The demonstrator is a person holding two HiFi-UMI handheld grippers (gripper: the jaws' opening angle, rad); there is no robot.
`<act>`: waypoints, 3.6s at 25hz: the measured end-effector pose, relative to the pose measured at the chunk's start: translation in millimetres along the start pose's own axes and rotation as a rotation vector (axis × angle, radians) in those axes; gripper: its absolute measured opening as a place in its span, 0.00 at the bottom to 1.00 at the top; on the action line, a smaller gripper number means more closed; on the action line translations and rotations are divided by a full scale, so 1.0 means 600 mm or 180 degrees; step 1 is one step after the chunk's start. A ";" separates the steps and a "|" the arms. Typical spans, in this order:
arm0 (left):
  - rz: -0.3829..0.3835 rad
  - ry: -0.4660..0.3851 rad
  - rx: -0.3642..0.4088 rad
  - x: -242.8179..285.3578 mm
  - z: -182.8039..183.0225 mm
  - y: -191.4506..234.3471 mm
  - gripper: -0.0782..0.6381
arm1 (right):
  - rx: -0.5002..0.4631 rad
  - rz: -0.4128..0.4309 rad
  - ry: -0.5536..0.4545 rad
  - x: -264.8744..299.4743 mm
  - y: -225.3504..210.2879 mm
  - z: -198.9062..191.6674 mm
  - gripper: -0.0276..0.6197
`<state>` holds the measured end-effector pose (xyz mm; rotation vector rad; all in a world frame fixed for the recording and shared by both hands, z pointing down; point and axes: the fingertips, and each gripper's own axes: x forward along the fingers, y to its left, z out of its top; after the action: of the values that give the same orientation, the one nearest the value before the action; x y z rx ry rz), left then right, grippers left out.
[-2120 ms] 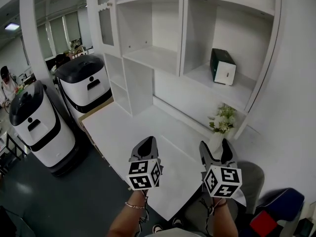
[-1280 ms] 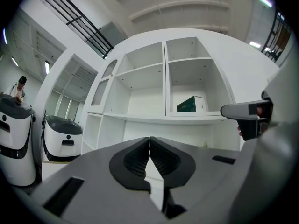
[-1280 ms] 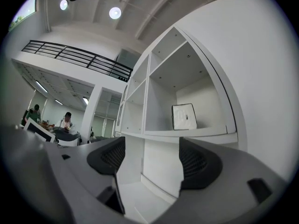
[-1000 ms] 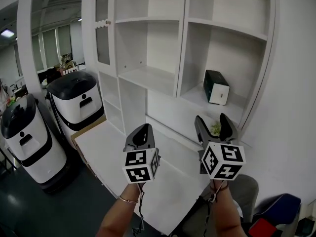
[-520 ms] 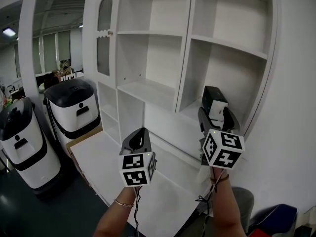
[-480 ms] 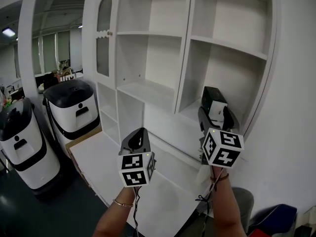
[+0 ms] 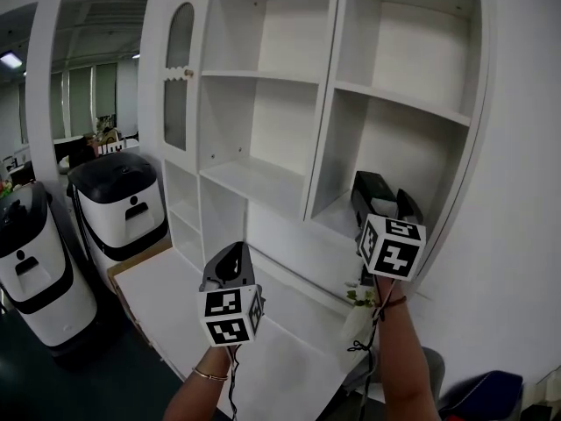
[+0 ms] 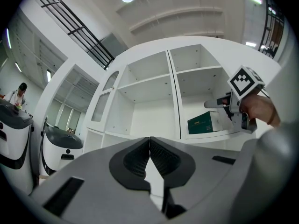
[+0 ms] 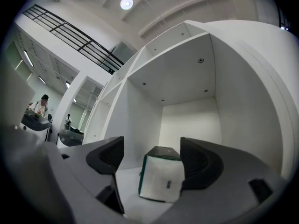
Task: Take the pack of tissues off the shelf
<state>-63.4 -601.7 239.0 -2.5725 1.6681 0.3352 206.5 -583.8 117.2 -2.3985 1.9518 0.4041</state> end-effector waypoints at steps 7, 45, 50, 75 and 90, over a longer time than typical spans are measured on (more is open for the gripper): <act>0.0017 0.0029 -0.0013 0.003 -0.006 0.015 0.13 | -0.0018 -0.0110 0.0292 0.035 -0.021 -0.021 0.64; -0.0030 0.0141 -0.0100 0.002 -0.025 0.005 0.13 | 0.0138 -0.0144 0.1365 0.076 -0.043 -0.093 0.61; -0.0021 0.0119 -0.0099 -0.004 -0.015 0.003 0.13 | 0.0090 -0.0180 0.1282 0.067 -0.042 -0.087 0.58; 0.0136 0.0047 -0.0038 -0.138 0.034 -0.010 0.13 | 0.0085 -0.0050 0.0395 -0.095 0.006 0.043 0.58; 0.0563 -0.0064 0.0170 -0.243 0.077 0.033 0.13 | 0.0389 0.0737 -0.0160 -0.189 0.121 0.105 0.58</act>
<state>-145.5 -472.0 226.1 -2.3821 1.8755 0.3193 103.7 -479.2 91.2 -2.0779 2.1704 0.3359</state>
